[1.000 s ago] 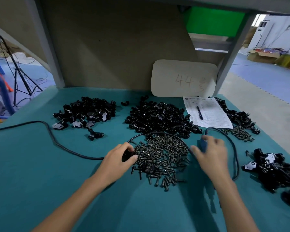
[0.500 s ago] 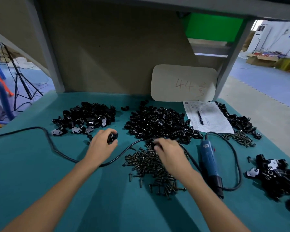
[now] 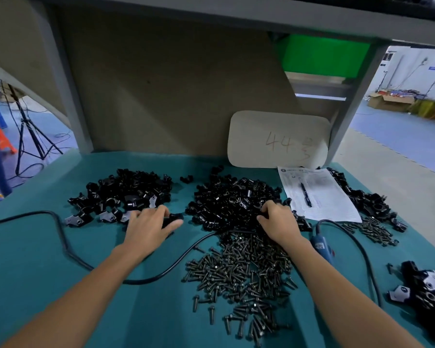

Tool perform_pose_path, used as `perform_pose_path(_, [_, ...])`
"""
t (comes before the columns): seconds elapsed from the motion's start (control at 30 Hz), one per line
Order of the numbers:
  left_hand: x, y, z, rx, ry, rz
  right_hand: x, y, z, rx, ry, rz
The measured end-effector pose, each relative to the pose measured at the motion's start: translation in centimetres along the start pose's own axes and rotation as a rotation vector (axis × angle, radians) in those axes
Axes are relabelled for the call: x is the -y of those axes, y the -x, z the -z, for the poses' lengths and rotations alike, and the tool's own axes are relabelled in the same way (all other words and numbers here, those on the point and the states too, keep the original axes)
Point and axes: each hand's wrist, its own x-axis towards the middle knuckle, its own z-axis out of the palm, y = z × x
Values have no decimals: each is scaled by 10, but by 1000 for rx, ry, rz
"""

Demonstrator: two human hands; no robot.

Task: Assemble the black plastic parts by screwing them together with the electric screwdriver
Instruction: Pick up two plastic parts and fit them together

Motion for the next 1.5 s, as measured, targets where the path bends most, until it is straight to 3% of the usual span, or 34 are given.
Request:
perform_pose_path(0.1, [17, -20, 6, -89, 5, 67, 6, -16, -3, 19, 25, 79])
perform_pose_path(0.23, [43, -41, 16, 206, -23, 307, 5, -30, -13, 18, 74, 121])
perform_pose_path(0.3, [52, -46, 16, 229, -74, 286, 3, -33, -16, -31, 58, 107])
perform_pose_path(0.37, [59, -48, 17, 129, -92, 252, 3, -32, -15, -84, -28, 75])
perform_pose_path(0.43, [61, -46, 17, 80, -167, 234, 6, -29, -9, -124, -186, 42])
perform_pose_path(0.53, [58, -48, 20, 138, -255, 142, 15, -17, 3, -173, -489, -45])
perform_pose_path(0.6, [57, -48, 22, 119, -142, 116, 21, -6, 11, -169, -814, -138])
perform_pose_path(0.7, [57, -45, 31, -52, 133, 160, 30, 19, 18, -92, -1359, -269])
perform_pose_path(0.8, [58, -42, 50, -142, 369, 288, 34, 47, 20, 6, -1615, -334])
perform_pose_path(0.87, [51, -40, 66, -113, 586, 356, 38, 68, 21, 88, -1639, -322])
perform_pose_path(1.03, [-13, -9, 111, 118, 1604, 516, 61, 120, 30, 152, -1632, -206])
perform_pose_path(1.13, [-48, 27, 134, 274, 1946, 534, 77, 154, 42, 177, -1557, -86])
perform_pose_path(1.2, [-67, 50, 145, 345, 2015, 486, 84, 173, 49, 156, -1496, -47])
perform_pose_path(1.33, [-94, 85, 157, 366, 1753, 290, 89, 197, 62, 98, -1549, 23])
perform_pose_path(1.5, [-106, 109, 163, 369, 1634, 106, 98, 210, 78, 45, -1577, 114])
